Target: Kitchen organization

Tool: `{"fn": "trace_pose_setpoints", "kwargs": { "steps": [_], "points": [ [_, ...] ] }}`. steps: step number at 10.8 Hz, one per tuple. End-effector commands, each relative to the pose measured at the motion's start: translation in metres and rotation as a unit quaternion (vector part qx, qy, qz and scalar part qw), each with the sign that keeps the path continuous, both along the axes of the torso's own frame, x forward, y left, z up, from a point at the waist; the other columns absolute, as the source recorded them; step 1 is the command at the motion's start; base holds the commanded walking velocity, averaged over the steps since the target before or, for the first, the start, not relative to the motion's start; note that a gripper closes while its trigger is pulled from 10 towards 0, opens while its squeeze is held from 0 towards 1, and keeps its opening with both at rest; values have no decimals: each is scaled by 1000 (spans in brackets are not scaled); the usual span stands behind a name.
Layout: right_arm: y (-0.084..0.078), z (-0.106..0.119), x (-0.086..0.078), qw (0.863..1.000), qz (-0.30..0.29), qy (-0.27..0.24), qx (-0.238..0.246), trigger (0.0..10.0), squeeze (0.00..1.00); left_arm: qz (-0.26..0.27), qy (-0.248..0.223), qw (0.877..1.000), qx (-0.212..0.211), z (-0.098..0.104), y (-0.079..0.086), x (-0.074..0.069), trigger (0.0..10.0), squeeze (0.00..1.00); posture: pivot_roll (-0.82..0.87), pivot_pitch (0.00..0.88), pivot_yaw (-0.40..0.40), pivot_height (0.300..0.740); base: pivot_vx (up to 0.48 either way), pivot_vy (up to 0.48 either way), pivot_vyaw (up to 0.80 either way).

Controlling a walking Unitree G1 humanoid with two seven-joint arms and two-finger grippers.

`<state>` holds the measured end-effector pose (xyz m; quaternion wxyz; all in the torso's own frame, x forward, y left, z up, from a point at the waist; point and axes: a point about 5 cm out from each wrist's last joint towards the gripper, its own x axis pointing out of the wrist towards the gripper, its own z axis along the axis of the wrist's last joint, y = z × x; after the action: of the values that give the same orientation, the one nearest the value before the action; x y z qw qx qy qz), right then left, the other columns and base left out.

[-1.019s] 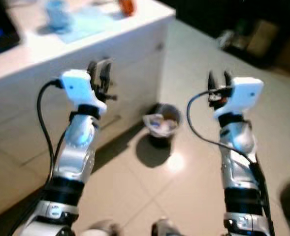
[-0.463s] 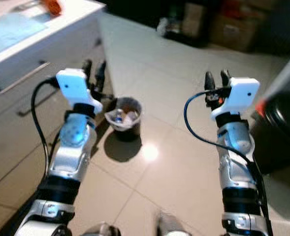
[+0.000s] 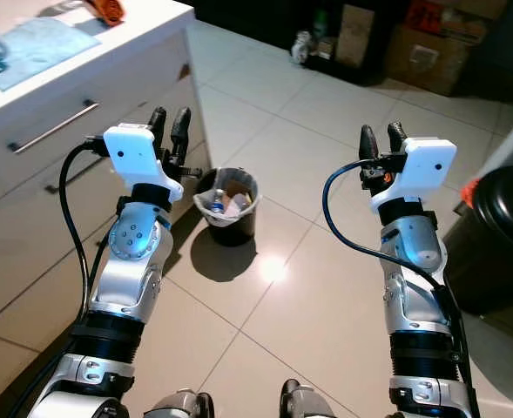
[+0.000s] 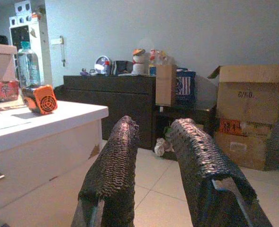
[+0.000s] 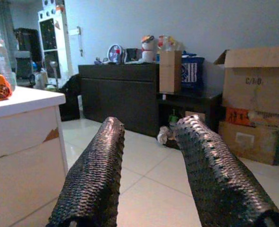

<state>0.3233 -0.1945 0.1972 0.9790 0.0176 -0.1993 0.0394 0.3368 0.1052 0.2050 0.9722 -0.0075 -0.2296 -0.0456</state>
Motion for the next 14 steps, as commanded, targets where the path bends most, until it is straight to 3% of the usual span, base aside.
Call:
{"fn": "trace_pose_setpoints", "kwargs": {
  "steps": [1, 8, 12, 14],
  "points": [
    [1, 0, -1, 1000, -2, -5, 0, 10000, 0, -6, 3, 1000, 4, -2, -2, 0, 10000, 0, -41, 119, 39, 740, 0, 0, 0],
    [3, -2, -1, 1000, -3, -5, 2, 10000, 0, -6, 8, 1000, 11, -4, 2, 3, 10000, 0, -39, 90, 48, 740, 0, 0, 0],
    [-8, 4, 5, 999, -39, -19, 4, 10000, 0, 32, 42, 999, 10, -22, 25, 8, 10000, 0, -20, 62, 22, 740, 0, 0, 0],
    [-9, 2, 6, 999, -46, -16, 3, 10000, 0, 35, 47, 998, 16, -27, 28, 8, 10000, 0, -28, 46, 21, 740, 0, 0, 0]
  ]
}}
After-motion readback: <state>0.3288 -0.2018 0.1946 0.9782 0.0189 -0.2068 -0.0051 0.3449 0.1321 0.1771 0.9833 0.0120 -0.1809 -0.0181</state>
